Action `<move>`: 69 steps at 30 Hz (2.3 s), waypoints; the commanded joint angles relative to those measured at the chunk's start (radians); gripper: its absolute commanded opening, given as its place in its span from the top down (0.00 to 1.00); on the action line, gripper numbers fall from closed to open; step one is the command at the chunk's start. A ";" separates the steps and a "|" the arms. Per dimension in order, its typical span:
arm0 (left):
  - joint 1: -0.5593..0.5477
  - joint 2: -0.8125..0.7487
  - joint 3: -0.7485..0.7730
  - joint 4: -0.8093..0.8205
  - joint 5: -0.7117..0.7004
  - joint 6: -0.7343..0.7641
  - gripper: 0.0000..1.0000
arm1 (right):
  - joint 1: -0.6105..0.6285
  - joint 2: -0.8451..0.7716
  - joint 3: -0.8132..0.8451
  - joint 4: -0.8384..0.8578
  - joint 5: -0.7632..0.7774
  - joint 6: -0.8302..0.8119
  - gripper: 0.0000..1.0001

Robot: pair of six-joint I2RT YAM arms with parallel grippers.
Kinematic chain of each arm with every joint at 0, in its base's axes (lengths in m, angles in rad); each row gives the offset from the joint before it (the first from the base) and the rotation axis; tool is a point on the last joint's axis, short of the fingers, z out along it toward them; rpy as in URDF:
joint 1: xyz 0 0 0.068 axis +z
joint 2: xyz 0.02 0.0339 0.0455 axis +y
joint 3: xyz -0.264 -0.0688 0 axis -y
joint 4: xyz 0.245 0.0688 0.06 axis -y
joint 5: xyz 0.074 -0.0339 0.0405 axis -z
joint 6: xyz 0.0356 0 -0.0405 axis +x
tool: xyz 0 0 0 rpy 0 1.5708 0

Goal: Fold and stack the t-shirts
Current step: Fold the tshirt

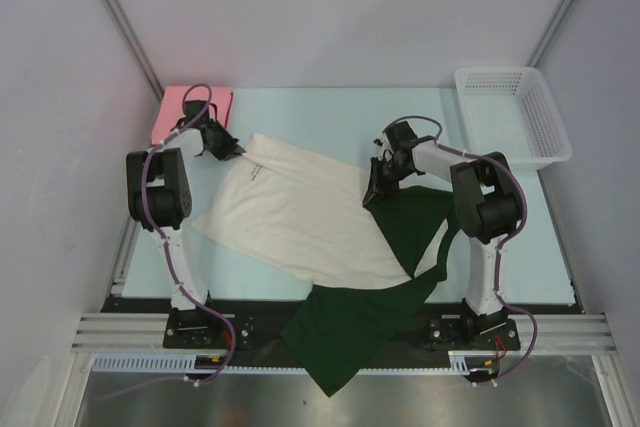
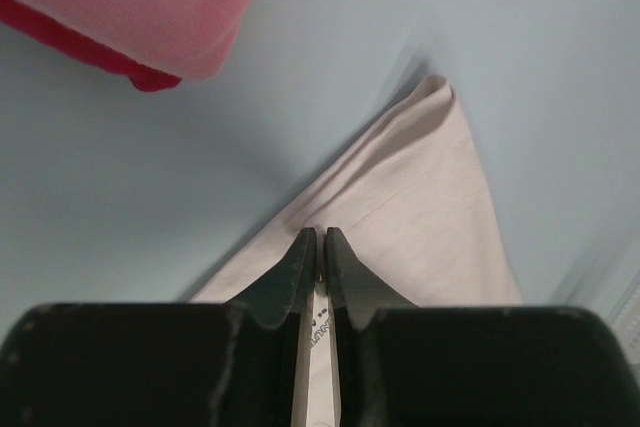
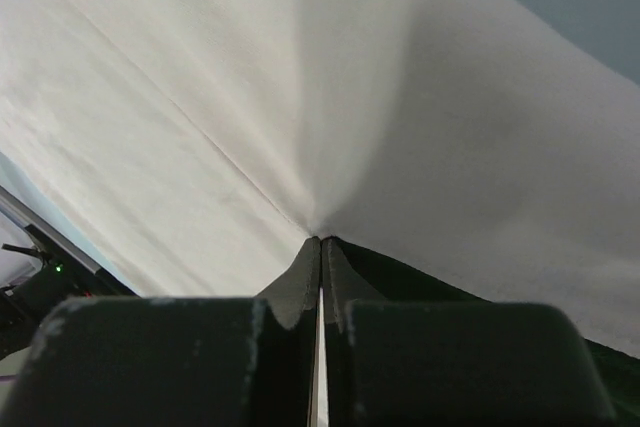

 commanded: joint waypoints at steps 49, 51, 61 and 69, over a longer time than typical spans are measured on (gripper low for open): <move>0.018 -0.010 0.068 -0.146 -0.105 0.255 0.88 | -0.246 -0.296 -0.218 0.006 -0.064 0.063 0.60; 0.017 -0.018 0.083 -0.171 -0.087 0.267 0.68 | -0.259 -0.299 -0.218 0.008 -0.055 0.065 0.60; -0.045 -0.147 0.071 -0.048 -0.038 0.252 0.41 | -0.319 -0.314 -0.183 -0.058 0.120 0.085 0.66; -0.144 0.088 0.169 0.116 0.100 0.114 0.50 | -0.325 -0.306 -0.157 -0.026 0.273 0.177 0.77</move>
